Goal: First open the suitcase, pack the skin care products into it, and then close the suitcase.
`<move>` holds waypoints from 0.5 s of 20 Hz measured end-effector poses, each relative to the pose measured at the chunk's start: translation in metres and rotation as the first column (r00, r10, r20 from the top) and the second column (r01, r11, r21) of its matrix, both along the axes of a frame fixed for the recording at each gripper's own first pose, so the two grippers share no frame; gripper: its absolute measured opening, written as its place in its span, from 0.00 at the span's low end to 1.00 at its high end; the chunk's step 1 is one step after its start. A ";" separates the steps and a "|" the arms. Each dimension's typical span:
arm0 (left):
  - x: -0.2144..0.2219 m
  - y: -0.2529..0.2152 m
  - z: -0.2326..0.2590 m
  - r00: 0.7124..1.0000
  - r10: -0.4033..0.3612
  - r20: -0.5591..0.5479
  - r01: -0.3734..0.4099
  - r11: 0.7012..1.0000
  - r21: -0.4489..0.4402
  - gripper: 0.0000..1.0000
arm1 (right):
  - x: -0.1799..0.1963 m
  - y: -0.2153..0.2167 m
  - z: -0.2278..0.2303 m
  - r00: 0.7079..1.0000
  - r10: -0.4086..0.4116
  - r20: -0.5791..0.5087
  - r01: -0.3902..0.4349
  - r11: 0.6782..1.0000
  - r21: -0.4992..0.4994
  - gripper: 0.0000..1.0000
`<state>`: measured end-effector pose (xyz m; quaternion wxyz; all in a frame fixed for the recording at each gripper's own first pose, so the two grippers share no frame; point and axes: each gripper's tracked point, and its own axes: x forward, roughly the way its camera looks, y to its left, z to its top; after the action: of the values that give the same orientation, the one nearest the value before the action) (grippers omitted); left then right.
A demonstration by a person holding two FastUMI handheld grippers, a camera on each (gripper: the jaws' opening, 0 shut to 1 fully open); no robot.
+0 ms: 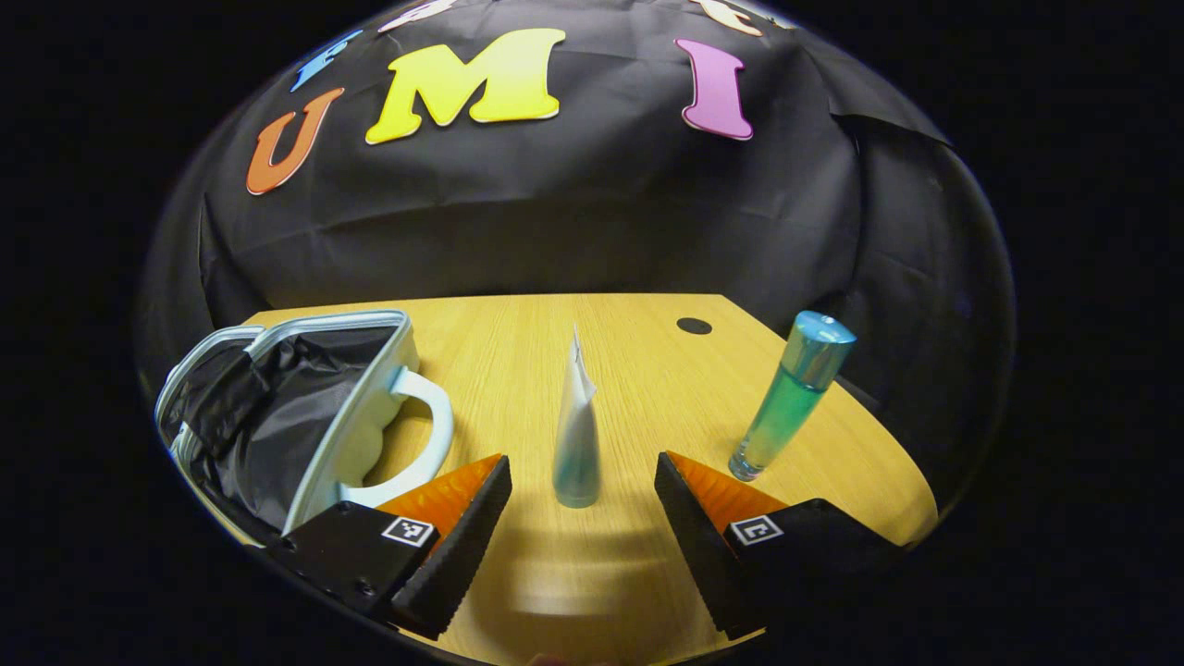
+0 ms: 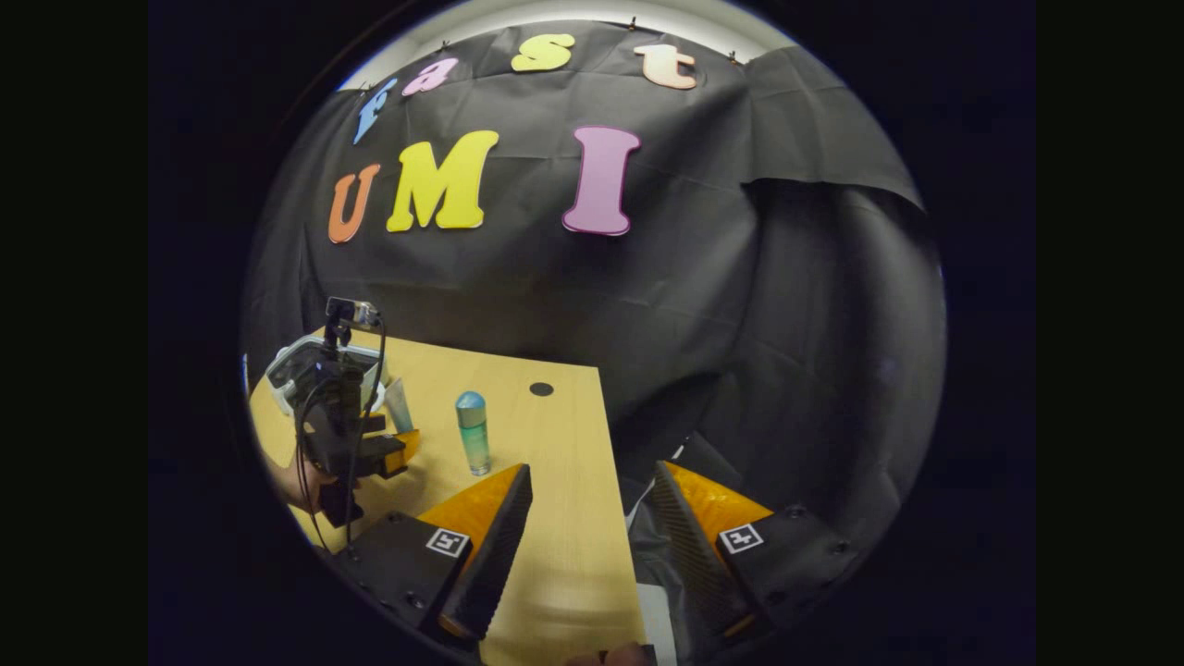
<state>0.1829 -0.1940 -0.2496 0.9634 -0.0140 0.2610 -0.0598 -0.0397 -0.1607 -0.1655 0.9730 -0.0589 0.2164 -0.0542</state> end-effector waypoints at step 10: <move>0.017 0.009 -0.016 0.996 -0.012 -0.083 0.014 1.000 0.024 0.40 | 0.015 0.022 -0.015 0.999 0.033 -0.031 -0.032 0.999 0.017 0.79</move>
<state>0.2000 -0.1853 -0.2654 0.9513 -0.0029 0.3018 -0.0623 -0.0247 -0.1382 -0.1804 0.9707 -0.0550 0.2313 -0.0357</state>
